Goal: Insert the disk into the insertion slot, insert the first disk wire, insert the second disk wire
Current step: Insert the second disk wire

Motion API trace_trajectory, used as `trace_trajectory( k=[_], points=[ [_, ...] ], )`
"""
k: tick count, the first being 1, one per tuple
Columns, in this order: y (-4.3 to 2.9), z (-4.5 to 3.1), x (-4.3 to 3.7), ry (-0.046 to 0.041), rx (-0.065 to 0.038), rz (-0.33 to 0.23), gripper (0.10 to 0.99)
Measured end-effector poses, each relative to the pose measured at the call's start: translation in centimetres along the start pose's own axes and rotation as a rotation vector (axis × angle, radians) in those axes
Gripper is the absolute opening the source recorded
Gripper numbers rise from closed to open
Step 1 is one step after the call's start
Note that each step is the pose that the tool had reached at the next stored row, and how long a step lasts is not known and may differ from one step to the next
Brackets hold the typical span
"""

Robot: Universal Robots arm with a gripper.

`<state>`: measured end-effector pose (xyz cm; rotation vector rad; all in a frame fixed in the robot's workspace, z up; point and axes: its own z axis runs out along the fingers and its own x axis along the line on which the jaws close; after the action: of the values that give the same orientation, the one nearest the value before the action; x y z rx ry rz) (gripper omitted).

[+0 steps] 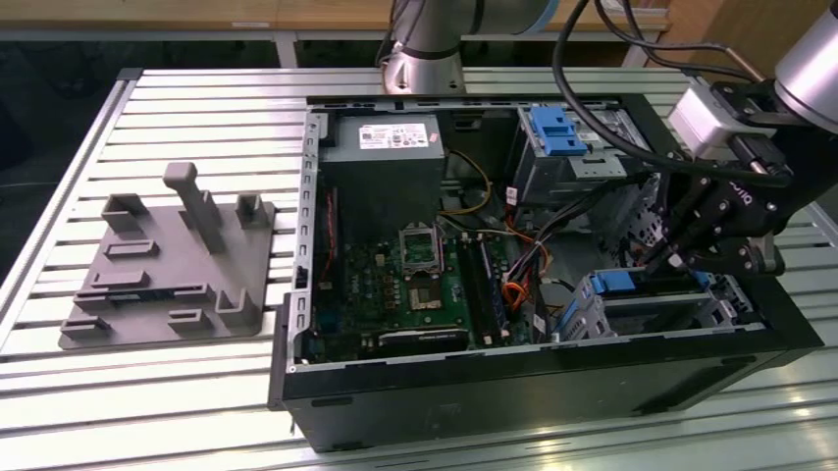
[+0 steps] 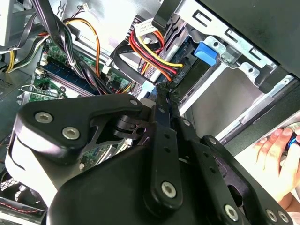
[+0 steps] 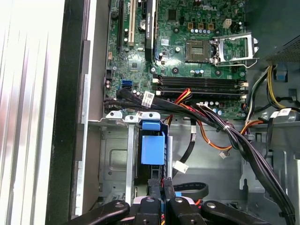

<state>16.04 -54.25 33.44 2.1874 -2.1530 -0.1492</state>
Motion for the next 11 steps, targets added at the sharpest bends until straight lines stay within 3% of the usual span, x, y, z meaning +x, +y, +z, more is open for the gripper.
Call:
trace_trajectory(
  k=[11],
  points=[
    [-0.07,0.14,0.18,0.0000,0.000,0.000,0.145]
  ],
)
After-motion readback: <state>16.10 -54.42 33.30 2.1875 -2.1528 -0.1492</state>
